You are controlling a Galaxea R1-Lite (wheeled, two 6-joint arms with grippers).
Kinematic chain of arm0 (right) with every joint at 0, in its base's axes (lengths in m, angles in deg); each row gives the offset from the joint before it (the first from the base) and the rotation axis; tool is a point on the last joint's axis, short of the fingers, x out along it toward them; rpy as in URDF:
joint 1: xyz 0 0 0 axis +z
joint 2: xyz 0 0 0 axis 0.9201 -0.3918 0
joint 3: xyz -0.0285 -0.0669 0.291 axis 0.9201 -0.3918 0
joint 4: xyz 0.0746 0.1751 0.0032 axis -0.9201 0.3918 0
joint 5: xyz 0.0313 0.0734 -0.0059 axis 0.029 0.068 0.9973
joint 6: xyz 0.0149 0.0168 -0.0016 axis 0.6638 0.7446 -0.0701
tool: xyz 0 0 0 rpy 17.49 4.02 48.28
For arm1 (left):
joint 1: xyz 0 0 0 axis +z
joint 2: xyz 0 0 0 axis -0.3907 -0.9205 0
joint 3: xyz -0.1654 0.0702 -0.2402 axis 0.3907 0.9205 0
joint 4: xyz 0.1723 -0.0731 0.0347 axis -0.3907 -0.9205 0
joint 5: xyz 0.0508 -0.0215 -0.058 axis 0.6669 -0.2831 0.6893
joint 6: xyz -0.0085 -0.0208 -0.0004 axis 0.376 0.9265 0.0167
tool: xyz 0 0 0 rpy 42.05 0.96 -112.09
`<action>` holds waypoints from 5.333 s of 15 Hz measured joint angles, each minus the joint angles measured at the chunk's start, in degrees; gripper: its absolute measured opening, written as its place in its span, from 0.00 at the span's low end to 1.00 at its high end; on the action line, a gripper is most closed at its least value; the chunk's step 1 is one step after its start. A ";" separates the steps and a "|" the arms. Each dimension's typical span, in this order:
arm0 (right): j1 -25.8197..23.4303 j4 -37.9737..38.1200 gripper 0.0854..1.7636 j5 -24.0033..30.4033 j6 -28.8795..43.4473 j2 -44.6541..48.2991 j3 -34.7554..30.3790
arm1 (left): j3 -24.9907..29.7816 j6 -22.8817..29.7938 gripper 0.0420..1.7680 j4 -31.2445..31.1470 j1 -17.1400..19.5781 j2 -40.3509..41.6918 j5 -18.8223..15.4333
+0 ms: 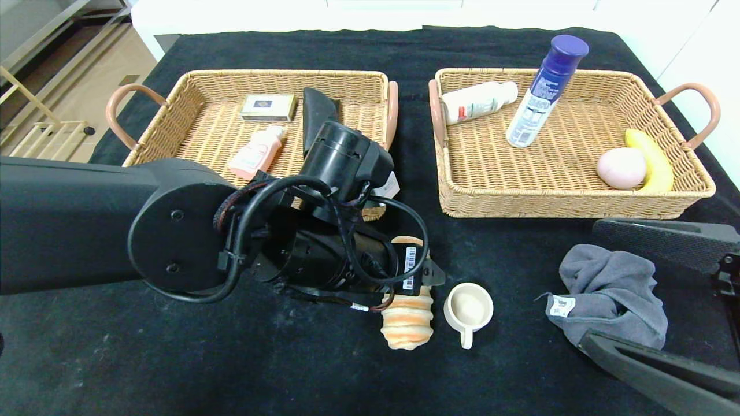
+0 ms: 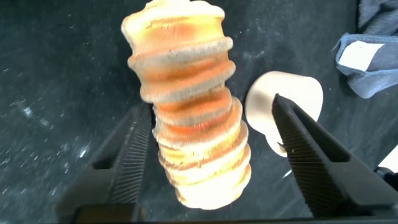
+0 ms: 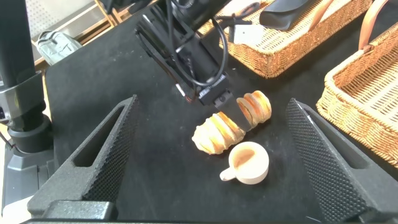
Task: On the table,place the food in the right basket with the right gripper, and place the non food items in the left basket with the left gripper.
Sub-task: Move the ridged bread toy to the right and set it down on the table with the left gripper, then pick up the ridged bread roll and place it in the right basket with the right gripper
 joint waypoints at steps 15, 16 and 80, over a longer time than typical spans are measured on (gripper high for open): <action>-0.52 0.15 0.97 -0.09 -0.02 -1.27 -0.16 | 10.22 -8.74 0.95 0.40 0.69 15.53 0.24; -0.61 0.44 0.97 -0.12 -0.02 -1.35 -0.16 | 11.96 -10.26 0.95 0.62 1.07 17.04 0.24; 14.17 39.85 0.78 -52.24 27.17 -53.78 50.83 | 47.57 -40.70 0.97 35.95 29.89 47.36 -25.55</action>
